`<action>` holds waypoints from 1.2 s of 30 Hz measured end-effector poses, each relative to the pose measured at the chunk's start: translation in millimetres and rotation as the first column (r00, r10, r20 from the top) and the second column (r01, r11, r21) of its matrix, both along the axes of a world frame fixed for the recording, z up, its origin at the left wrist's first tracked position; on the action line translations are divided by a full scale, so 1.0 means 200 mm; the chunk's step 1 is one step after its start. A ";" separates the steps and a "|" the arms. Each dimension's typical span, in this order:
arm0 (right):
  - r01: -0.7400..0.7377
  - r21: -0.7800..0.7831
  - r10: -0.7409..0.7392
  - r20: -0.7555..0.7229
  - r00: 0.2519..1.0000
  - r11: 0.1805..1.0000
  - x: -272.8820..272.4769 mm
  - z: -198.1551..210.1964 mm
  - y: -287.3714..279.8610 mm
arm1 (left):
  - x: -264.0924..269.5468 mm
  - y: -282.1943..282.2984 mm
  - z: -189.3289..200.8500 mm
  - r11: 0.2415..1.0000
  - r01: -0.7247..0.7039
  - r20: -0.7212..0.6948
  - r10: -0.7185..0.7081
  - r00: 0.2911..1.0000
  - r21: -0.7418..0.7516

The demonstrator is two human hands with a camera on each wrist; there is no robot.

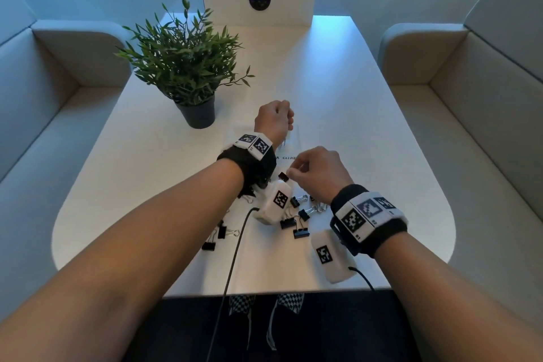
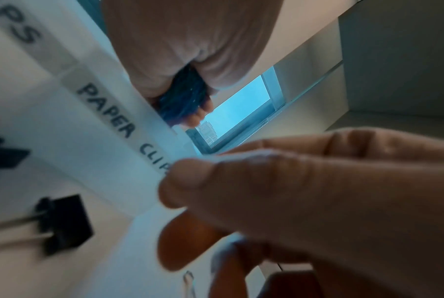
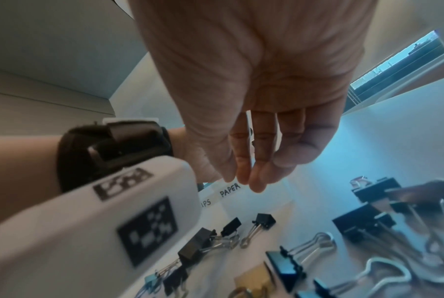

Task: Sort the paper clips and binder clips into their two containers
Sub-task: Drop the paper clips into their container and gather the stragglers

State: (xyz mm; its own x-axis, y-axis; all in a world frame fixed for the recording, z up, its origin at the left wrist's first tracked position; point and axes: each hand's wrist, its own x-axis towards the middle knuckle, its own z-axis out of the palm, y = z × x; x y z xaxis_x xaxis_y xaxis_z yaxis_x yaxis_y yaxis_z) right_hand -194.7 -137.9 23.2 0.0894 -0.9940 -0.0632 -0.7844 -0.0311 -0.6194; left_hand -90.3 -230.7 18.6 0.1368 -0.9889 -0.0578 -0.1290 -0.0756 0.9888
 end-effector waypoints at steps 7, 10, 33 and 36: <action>0.012 -0.038 -0.012 0.018 1.000 0.999 -0.04 0.03 0.01 | 0.01 0.01 -0.01 0.998 -0.039 0.004 0.039 0.999 0.041; 0.017 -0.039 -0.017 0.008 1.000 0.999 -0.05 0.04 0.02 | 0.02 0.02 0.02 0.997 -0.046 -0.017 0.047 0.999 0.065; -0.517 0.046 0.510 -0.266 0.818 0.854 0.53 -0.02 0.12 | 0.89 0.75 0.01 0.882 -0.168 -0.766 0.467 0.441 0.441; -0.547 0.077 0.540 -0.321 0.778 0.833 0.55 -0.04 0.10 | 0.89 0.79 -0.03 0.875 -0.166 -0.774 0.480 0.412 0.454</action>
